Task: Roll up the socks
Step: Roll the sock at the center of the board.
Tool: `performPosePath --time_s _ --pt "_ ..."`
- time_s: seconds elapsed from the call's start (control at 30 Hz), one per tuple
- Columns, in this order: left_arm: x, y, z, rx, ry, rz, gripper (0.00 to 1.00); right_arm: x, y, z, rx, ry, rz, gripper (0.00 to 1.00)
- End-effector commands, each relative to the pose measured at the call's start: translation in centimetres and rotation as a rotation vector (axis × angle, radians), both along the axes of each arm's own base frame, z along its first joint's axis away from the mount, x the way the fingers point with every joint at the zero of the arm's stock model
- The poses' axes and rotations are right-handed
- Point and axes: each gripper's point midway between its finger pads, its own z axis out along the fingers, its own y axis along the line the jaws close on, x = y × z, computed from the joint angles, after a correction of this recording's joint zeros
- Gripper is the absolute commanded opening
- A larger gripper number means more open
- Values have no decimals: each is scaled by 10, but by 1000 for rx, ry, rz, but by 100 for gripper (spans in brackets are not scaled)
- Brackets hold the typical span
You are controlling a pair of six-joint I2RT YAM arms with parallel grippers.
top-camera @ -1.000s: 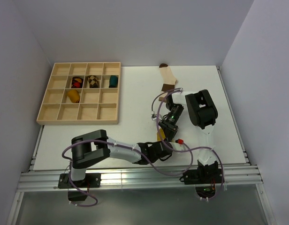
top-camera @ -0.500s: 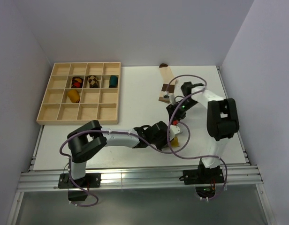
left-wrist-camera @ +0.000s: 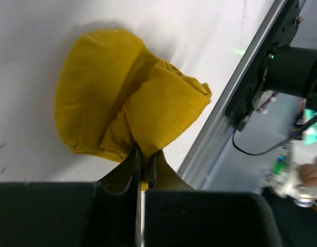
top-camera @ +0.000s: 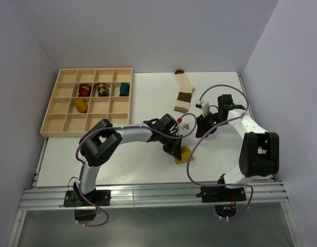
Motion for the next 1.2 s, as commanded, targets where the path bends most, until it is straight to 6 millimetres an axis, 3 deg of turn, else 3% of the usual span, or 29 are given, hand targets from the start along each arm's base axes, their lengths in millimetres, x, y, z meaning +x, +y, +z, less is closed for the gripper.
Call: performPosePath --time_s 0.0,0.03,0.17,0.23,0.37,0.53,0.63,0.8,1.17 --pt "-15 34 -11 207 277 76 0 17 -1 21 -4 -188 58 59" --pt "-17 40 -10 245 314 86 0 14 2 24 11 -194 77 59" --pt "-14 32 -1 286 376 78 0 -2 10 35 38 -269 184 59" --pt "-15 33 -11 332 419 87 0 -9 12 35 30 -290 221 60" --pt "-8 24 -11 336 494 106 0 -34 22 23 -26 -352 364 61" --pt "8 29 -25 383 520 156 0 -66 41 -1 -81 -432 535 65" --pt "14 34 -33 404 520 170 0 -76 50 -3 -85 -486 596 68" --pt "17 43 -49 430 537 186 0 -86 58 1 -69 -520 653 71" --pt "30 45 -60 424 557 194 0 -97 76 -13 -132 -628 767 74"
